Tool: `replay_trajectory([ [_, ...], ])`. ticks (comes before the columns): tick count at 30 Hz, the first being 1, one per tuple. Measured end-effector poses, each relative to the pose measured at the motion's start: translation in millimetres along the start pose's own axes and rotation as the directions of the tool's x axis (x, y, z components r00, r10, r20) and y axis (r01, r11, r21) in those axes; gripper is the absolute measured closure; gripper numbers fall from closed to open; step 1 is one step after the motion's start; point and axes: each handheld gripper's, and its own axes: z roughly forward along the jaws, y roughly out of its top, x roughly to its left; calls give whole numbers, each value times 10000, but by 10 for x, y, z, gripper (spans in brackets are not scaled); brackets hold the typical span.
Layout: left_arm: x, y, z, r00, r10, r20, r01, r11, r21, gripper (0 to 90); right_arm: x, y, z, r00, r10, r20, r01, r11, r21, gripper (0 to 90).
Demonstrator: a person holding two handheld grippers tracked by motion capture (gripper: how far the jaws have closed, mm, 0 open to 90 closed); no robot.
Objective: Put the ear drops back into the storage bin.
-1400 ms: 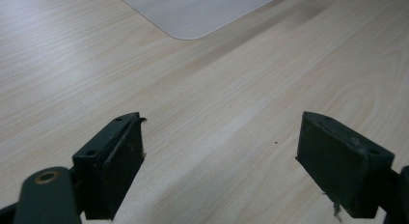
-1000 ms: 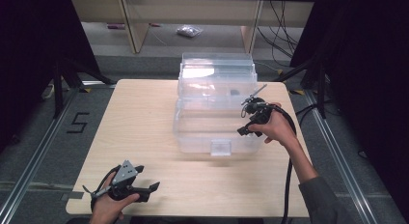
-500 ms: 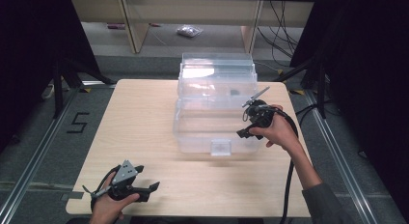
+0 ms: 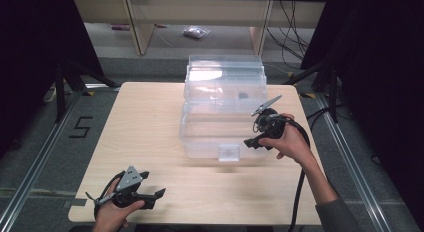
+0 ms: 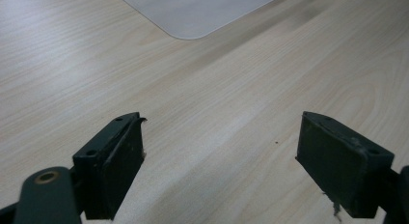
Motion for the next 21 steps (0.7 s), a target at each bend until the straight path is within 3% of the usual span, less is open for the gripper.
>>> replay_trajectory([
  [1, -1, 0, 0, 10000, 5, 2, -5, 10000, 2, 161, 25, -10, -13, 9998, 187, 29, -187, 9998, -53, 243],
  [2, -1, 0, 1, 10000, 8, 4, -8, 10000, 1, 160, 33, -23, -25, 10000, 12, -29, -12, 9999, -133, 242],
  [4, -2, 0, 1, 10000, 11, 2, -11, 10000, 3, 161, 69, -42, -36, 9999, 142, -8, -142, 9998, -143, 241],
  [5, -2, 0, 0, 10000, 10, 2, -10, 10000, 1, 160, 69, -54, -38, 10000, -73, -61, 71, 9996, -269, 240],
  [10, -1, 0, 0, 10000, 24, -5, -24, 10000, 14, 161, 145, -121, -28, 9998, -154, -109, 150, 9993, -356, 241],
  [11, -2, 1, 1, 10000, 14, -4, -14, 10000, 1, 161, 172, -143, -36, 9998, 132, -140, -135, 9997, -200, 240],
  [13, -2, 0, 1, 10000, 19, -3, -19, 10000, 6, 160, 175, -168, -24, 9993, -285, -245, 272, 9985, -484, 239],
  [14, -1, 0, 1, 10000, 33, -8, -33, 10000, 11, 161, 199, -182, -27, 9996, -91, -269, 78, 9988, -474, 239],
  [21, -3, 0, 3, 10000, 30, -1, -30, 10000, 9, 160, 291, -259, -59, 9993, -179, -333, 154, 9971, -740, 233],
])
